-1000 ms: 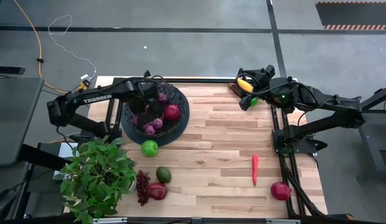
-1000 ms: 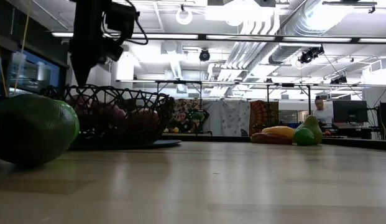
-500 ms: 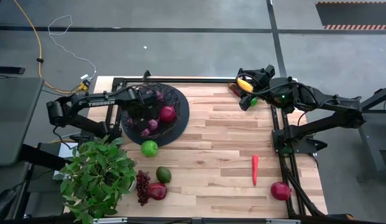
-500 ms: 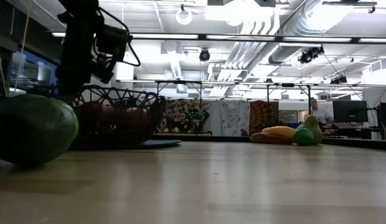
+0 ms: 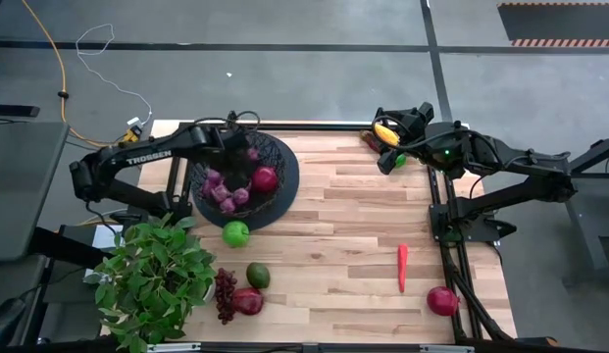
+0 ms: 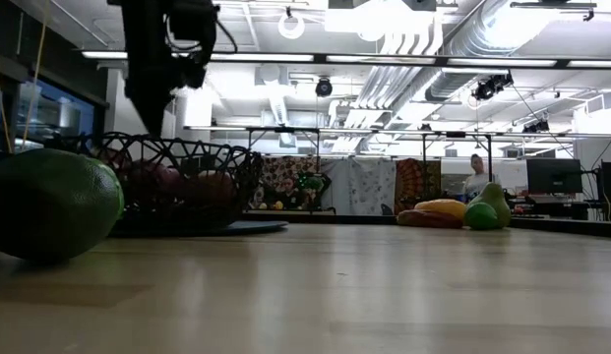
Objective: Build produce basket
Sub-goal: Put the top lime into the wire basket
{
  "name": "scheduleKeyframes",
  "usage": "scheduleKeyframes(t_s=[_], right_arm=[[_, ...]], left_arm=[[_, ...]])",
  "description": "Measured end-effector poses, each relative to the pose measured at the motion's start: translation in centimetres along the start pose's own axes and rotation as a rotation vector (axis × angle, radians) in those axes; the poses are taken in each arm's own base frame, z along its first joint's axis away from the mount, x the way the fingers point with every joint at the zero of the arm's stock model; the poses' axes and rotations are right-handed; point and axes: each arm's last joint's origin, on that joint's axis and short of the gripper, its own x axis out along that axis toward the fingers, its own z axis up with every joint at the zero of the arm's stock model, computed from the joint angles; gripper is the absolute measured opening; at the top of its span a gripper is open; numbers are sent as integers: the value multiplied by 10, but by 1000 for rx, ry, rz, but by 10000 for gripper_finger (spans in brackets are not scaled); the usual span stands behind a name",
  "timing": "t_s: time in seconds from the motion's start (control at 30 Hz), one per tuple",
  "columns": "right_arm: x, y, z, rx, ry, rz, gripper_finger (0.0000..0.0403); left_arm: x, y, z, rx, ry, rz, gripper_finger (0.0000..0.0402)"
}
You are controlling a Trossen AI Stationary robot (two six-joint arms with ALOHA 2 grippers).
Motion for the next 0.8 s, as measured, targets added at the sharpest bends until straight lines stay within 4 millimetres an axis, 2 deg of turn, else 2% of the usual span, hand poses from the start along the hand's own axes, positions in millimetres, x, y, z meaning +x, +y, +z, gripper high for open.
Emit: scheduleKeyframes(t_s=[0.17,0.37,0.53,0.67,0.8], right_arm=[[-1,-1,-1,-11,4,1,317],[-15,-11,-11,-26,77,27,317],[-30,-21,-38,81,132,53,317],[-33,-21,-62,185,83,133,317],[-29,-13,-80,253,-19,251,317]], left_arm=[[-20,2,12,-36,-162,-39,0],[-64,0,18,-122,-618,-241,0],[-97,-8,9,-127,-1040,-364,0],[-98,-19,-3,-136,-1295,-483,0],[-77,-30,-17,-187,-1380,-631,0]])
